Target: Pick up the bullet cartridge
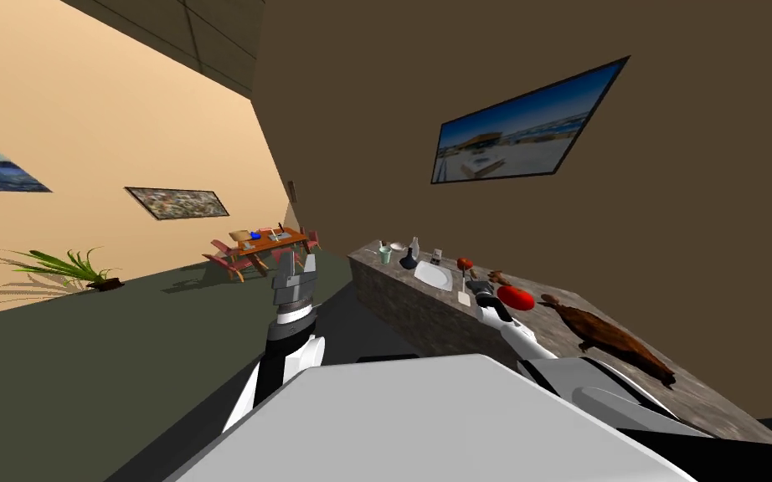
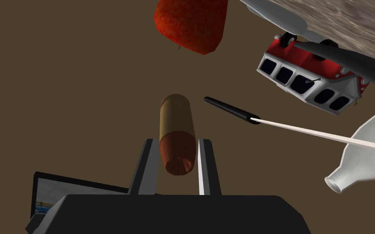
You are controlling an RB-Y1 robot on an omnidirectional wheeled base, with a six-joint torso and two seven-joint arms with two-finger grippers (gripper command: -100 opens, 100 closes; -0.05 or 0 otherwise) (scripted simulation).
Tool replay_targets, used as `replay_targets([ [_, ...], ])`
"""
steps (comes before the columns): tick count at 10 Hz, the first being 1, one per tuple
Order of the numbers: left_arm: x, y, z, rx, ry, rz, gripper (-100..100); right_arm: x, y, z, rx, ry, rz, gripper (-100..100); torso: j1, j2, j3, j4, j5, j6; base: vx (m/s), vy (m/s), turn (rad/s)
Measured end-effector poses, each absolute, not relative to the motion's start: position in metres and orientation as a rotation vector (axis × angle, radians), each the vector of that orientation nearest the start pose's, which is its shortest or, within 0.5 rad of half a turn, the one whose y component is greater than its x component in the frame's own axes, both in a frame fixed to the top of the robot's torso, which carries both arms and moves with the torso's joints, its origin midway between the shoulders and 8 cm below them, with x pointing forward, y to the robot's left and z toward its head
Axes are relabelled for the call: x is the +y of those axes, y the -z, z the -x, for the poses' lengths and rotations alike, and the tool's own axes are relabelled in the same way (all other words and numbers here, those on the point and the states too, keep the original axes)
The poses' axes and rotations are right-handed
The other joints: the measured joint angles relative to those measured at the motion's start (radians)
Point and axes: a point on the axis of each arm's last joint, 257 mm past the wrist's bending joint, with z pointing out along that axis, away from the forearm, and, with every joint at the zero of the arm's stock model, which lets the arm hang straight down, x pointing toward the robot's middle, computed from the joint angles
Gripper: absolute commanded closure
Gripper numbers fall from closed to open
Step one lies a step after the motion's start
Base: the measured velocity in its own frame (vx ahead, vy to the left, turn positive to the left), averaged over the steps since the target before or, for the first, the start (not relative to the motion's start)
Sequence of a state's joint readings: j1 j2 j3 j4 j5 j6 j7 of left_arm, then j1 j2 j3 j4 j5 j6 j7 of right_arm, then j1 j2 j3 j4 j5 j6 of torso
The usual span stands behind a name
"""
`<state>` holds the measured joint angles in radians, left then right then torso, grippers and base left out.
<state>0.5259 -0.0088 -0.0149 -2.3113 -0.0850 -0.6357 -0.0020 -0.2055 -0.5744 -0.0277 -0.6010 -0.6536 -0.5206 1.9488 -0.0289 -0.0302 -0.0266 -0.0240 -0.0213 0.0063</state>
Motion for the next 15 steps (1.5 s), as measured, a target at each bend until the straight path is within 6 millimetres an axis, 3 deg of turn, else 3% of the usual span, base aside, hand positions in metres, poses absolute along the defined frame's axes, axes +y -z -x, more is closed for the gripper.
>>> replay_targets([
  [3, 0.259, -0.053, -0.314, 0.559, 1.287, 0.493, 0, -0.596, 0.325, -0.477, 1.696, 0.695, -0.005, 100, -0.001, 0.008, 0.004, 0.002, 0.000, -0.003, 0.031, 0.003, -0.082],
  [12, 0.259, -0.053, -0.314, 0.560, 1.287, 0.493, 0, -0.525, 0.332, -0.508, 1.665, 0.537, 0.140, 100, 0.001, 0.001, 0.000, 0.000, 0.001, -0.001, 0.088, 0.026, -0.248],
  [15, 0.259, -0.053, -0.314, 0.559, 1.287, 0.493, 0, -0.503, 0.334, -0.512, 1.659, 0.492, 0.187, 100, -0.001, 0.005, 0.003, 0.001, 0.000, -0.005, 0.014, 0.003, 0.000],
])
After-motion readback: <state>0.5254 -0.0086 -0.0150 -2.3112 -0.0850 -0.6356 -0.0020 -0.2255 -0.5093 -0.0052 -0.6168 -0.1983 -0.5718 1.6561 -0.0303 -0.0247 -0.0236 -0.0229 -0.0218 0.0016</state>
